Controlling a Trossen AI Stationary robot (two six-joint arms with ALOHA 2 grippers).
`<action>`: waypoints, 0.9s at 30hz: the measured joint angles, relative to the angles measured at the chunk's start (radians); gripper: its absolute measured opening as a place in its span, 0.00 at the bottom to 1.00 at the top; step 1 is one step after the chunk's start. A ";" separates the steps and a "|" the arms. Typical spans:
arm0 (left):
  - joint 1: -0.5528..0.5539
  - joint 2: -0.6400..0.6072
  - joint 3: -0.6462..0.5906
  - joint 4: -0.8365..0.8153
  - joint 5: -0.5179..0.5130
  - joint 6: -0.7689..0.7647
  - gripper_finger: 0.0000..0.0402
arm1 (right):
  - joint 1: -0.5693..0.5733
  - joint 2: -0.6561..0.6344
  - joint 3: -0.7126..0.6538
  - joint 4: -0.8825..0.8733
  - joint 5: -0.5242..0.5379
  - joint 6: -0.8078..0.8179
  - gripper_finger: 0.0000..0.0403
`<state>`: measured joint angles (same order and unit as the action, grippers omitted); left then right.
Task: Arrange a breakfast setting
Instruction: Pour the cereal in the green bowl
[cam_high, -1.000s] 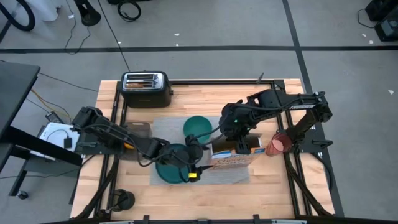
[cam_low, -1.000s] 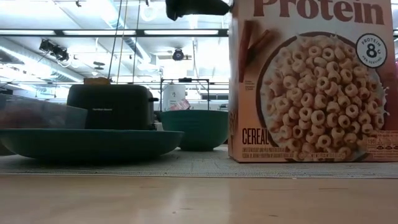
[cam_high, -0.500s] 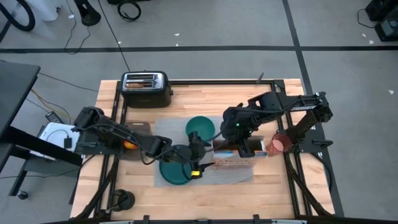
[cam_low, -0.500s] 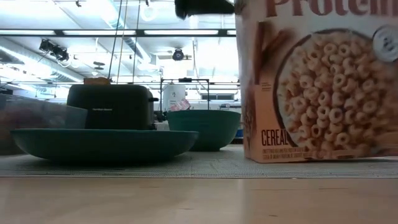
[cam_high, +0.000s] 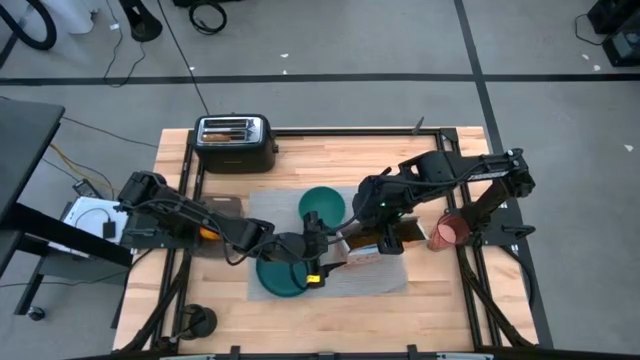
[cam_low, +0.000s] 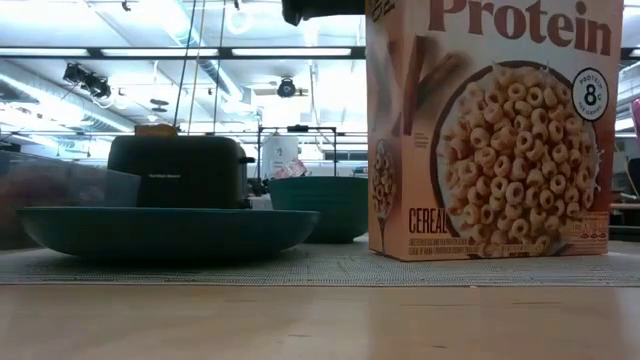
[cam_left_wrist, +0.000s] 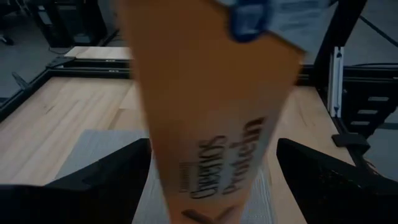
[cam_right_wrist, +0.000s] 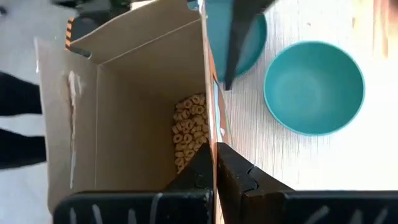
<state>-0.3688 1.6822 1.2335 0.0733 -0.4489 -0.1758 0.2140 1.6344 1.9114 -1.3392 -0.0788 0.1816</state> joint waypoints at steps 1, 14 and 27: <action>-0.004 0.000 0.000 0.005 0.000 0.003 0.88 | -0.004 0.000 0.000 -0.001 0.000 0.008 0.02; 0.044 0.036 -0.001 0.055 -0.038 0.005 0.88 | -0.022 0.000 0.000 0.037 -0.003 0.106 0.02; 0.050 0.040 -0.001 0.024 -0.041 0.004 0.67 | -0.022 -0.018 0.000 0.066 -0.009 0.127 0.20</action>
<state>-0.3187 1.7218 1.2324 0.0974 -0.4900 -0.1722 0.1919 1.6162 1.9114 -1.2736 -0.0875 0.3083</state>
